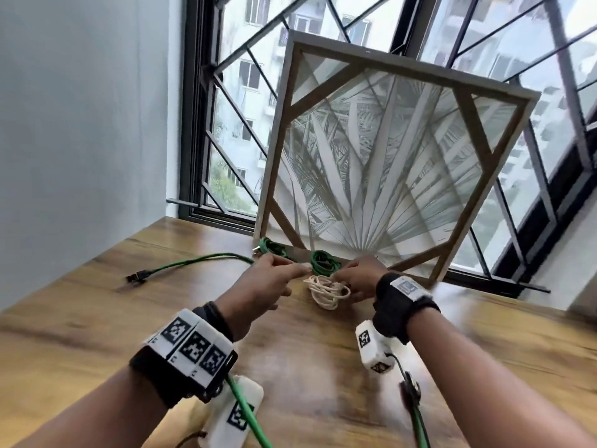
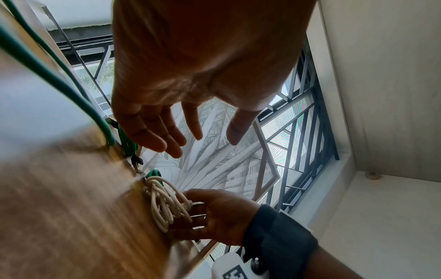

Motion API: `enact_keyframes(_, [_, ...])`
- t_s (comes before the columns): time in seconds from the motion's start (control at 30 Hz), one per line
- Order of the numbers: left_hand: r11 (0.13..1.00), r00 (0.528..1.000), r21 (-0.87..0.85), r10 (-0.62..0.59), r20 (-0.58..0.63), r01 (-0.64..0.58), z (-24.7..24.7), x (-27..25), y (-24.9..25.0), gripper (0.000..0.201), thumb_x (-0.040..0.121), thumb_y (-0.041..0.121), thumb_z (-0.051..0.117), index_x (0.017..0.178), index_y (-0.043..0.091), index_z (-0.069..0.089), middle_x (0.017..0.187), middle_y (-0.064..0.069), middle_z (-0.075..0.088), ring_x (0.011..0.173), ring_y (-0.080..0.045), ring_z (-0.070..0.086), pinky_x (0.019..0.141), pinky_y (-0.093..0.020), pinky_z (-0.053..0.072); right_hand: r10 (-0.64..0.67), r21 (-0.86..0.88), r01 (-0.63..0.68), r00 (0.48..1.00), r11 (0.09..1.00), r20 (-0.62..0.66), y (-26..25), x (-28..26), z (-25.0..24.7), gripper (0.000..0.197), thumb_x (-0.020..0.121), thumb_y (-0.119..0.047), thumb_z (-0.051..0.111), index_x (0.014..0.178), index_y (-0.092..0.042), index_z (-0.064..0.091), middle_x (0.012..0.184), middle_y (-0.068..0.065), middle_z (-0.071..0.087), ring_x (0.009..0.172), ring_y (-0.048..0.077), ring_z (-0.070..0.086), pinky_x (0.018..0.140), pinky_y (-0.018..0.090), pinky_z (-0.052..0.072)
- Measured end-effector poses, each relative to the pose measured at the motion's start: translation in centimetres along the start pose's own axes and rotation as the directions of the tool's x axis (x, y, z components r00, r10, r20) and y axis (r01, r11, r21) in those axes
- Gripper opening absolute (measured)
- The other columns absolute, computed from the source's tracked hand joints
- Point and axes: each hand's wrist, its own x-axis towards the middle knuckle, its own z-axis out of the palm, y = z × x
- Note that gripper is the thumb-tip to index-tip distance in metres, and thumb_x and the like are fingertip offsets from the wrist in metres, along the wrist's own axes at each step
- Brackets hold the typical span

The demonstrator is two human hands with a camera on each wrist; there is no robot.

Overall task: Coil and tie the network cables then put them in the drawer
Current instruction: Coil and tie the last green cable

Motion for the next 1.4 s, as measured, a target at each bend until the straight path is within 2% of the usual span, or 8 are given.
enact_keyframes(0.17, [1.0, 1.0, 0.001, 0.012, -0.02, -0.012, -0.8, 0.4, -0.1, 0.039, 0.091, 0.045, 0.076, 0.117, 0.018, 0.063, 0.108, 0.001, 0.068, 0.092, -0.016, 0.064, 0.067, -0.031, 0.043, 0.024, -0.029, -0.021, 0.996, 0.999, 0.089, 0.2, 0.5, -1.4, 0.026, 0.091, -0.024, 0.079, 0.102, -0.003, 0.069, 0.075, 0.013, 0.062, 0.05, 0.016, 0.055, 0.048, 0.025, 0.048])
enact_keyframes(0.47, [1.0, 1.0, 0.025, 0.012, -0.007, -0.012, -1.8, 0.5, 0.2, 0.029, 0.091, 0.036, 0.078, 0.112, 0.017, 0.068, 0.111, -0.003, 0.074, 0.086, -0.016, 0.064, 0.068, -0.031, 0.041, -0.226, -0.186, 0.232, 0.973, 0.955, 0.053, 2.0, -7.9, -7.6, 0.014, 0.093, -0.018, 0.076, 0.096, -0.004, 0.075, 0.088, 0.016, 0.078, 0.074, 0.026, 0.072, 0.069, 0.035, 0.061])
enact_keyframes(0.57, [0.999, 0.999, 0.024, 0.031, -0.02, -0.03, -2.1, 0.2, 0.7, 0.03, 0.093, 0.024, 0.079, 0.117, 0.012, 0.066, 0.097, -0.003, 0.072, 0.077, -0.013, 0.062, 0.063, -0.028, 0.041, -0.33, -0.329, 0.383, 0.921, 0.863, 0.207, 2.9, -13.9, -8.5, 0.019, 0.09, -0.036, 0.078, 0.094, -0.017, 0.078, 0.085, 0.006, 0.078, 0.083, 0.029, 0.074, 0.074, 0.04, 0.061])
enact_keyframes(0.73, [0.992, 0.994, 0.113, 0.069, -0.09, -0.058, -3.0, 0.4, 1.2, 0.029, 0.094, 0.007, 0.076, 0.12, 0.001, 0.064, 0.087, -0.006, 0.066, 0.068, -0.012, 0.058, 0.044, -0.014, 0.044, -0.378, -0.373, 0.58, 0.786, 0.724, 0.49, 3.9, -22.3, -7.0, 0.048, 0.079, -0.069, 0.075, 0.117, -0.04, 0.073, 0.114, -0.027, 0.07, 0.106, -0.002, 0.066, 0.093, 0.024, 0.055])
enact_keyframes(0.87, [0.988, 0.997, 0.146, 0.065, -0.052, -0.057, -3.2, -0.1, 1.7, 0.033, 0.094, 0.011, 0.077, 0.121, -0.001, 0.065, 0.089, -0.006, 0.067, 0.066, -0.01, 0.061, 0.047, -0.016, 0.042, -0.388, -0.493, 0.711, 0.694, 0.502, 0.606, 5.8, -23.5, -5.8, 0.072, 0.076, -0.066, 0.078, 0.14, -0.046, 0.053, 0.132, -0.031, 0.053, 0.125, -0.008, 0.047, 0.108, 0.02, 0.041])
enact_keyframes(1.1, [0.964, 0.984, 0.207, 0.148, 0.098, -0.166, -4.3, -2.1, 3.6, 0.034, 0.094, 0.021, 0.078, 0.119, 0.001, 0.066, 0.087, -0.002, 0.071, 0.067, -0.003, 0.067, 0.056, -0.017, 0.048, -0.421, -0.525, 0.712, 0.7, 0.465, 0.576, 8.0, -22.2, -4.8, 0.02, 0.081, -0.038, 0.081, 0.098, -0.035, 0.072, 0.103, -0.018, 0.062, 0.1, -0.001, 0.054, 0.091, 0.029, 0.048])
enact_keyframes(1.27, [0.936, 0.94, 0.284, 0.114, 0.322, -0.21, -6.6, -5.1, 4.4, 0.038, 0.087, 0.036, 0.075, 0.112, 0.009, 0.069, 0.093, -0.002, 0.073, 0.084, -0.014, 0.069, 0.065, -0.021, 0.052, -0.598, -0.137, 0.718, 0.657, 0.683, 0.459, 7.6, -22.1, -5.5, 0.025, 0.1, -0.008, 0.062, 0.09, -0.03, 0.059, 0.086, -0.003, 0.069, 0.08, 0.017, 0.065, 0.077, 0.036, 0.056])
enact_keyframes(1.4, [0.888, 0.867, 0.379, 0.043, 0.497, -0.262, -7.5, -8.8, 5.5, 0.059, 0.1, 0.049, 0.041, 0.125, 0.002, 0.066, 0.11, -0.019, 0.075, 0.102, -0.024, 0.071, 0.084, -0.038, 0.055, -0.74, 0.362, 0.656, 0.648, 0.663, 0.181, 5.8, -22.3, -5.4, 0.03, 0.099, -0.046, 0.063, 0.098, -0.017, 0.057, 0.077, 0.012, 0.062, 0.069, 0.028, 0.06, 0.064, 0.039, 0.054])
